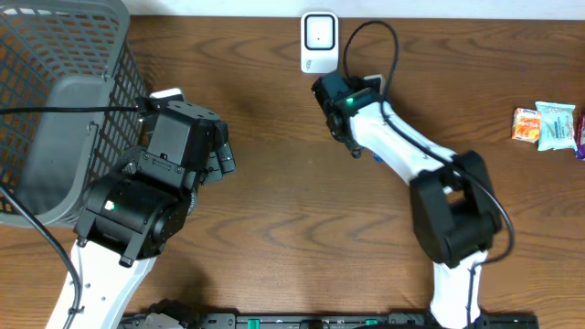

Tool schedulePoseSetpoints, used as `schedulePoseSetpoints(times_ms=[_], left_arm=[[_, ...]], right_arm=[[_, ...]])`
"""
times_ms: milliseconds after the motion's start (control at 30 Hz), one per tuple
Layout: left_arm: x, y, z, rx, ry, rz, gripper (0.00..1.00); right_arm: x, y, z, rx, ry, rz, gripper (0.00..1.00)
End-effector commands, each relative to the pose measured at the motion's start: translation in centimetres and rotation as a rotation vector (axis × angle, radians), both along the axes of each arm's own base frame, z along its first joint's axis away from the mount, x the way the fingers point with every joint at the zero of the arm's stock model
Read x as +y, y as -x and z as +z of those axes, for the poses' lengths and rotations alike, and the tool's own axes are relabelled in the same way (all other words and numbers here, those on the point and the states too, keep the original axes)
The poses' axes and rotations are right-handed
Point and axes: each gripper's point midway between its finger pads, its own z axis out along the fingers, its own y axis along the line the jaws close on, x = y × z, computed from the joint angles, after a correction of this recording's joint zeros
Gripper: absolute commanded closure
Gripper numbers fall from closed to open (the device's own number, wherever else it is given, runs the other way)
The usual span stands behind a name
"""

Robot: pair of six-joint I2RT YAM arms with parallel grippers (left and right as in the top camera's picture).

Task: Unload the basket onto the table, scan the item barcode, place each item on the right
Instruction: 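Move the right gripper to the blue Oreo pack and grasp it, then lift the Oreo pack and carry it right with the right gripper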

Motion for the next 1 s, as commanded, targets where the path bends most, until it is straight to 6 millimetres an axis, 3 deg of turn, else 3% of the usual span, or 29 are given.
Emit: schedulePoseSetpoints(times_ms=[0, 133, 200, 233, 267, 367, 400, 500, 633, 700, 833, 967], left_arm=[[0.3, -0.1, 0.2, -0.004, -0.013, 0.005, 0.02], [0.3, -0.1, 0.2, -0.004, -0.013, 0.005, 0.02], [0.3, -0.1, 0.2, -0.004, -0.013, 0.005, 0.02], [0.3, -0.1, 0.2, -0.004, -0.013, 0.005, 0.02], [0.3, 0.0, 0.2, -0.004, -0.014, 0.005, 0.02], [0.3, -0.1, 0.2, -0.004, -0.013, 0.005, 0.02], [0.3, -0.1, 0.2, -0.004, -0.013, 0.005, 0.02], [0.3, -0.1, 0.2, -0.004, -0.013, 0.005, 0.02], [0.3, -0.1, 0.2, -0.004, -0.013, 0.005, 0.02], [0.3, -0.1, 0.2, -0.004, -0.013, 0.005, 0.02], [0.3, 0.0, 0.2, -0.004, -0.014, 0.005, 0.02], [0.3, -0.1, 0.2, -0.004, -0.013, 0.005, 0.02]], right_arm=[[-0.3, 0.5, -2.4, 0.038, 0.106, 0.017, 0.99], [2.0, 1.2, -3.9, 0.075, 0.064, 0.062, 0.98], [4.1, 1.8, -4.5, 0.092, 0.015, 0.103, 0.88], [5.0, 2.1, -4.6, 0.095, 0.005, 0.122, 0.8], [5.8, 2.4, -4.7, 0.101, -0.003, 0.139, 0.64], [8.1, 3.2, -4.6, 0.129, 0.01, 0.23, 0.33], [8.8, 3.4, -4.3, 0.14, 0.024, 0.264, 0.27], [10.5, 3.4, -1.7, 0.102, 0.115, 0.325, 0.02], [12.6, 2.8, 2.7, 0.011, 0.208, 0.366, 0.01], [13.3, 2.7, 3.2, 0.007, 0.204, 0.386, 0.01], [13.1, 2.6, 2.2, 0.027, 0.156, 0.374, 0.01], [11.2, 2.4, -0.3, 0.105, 0.049, 0.317, 0.03]])
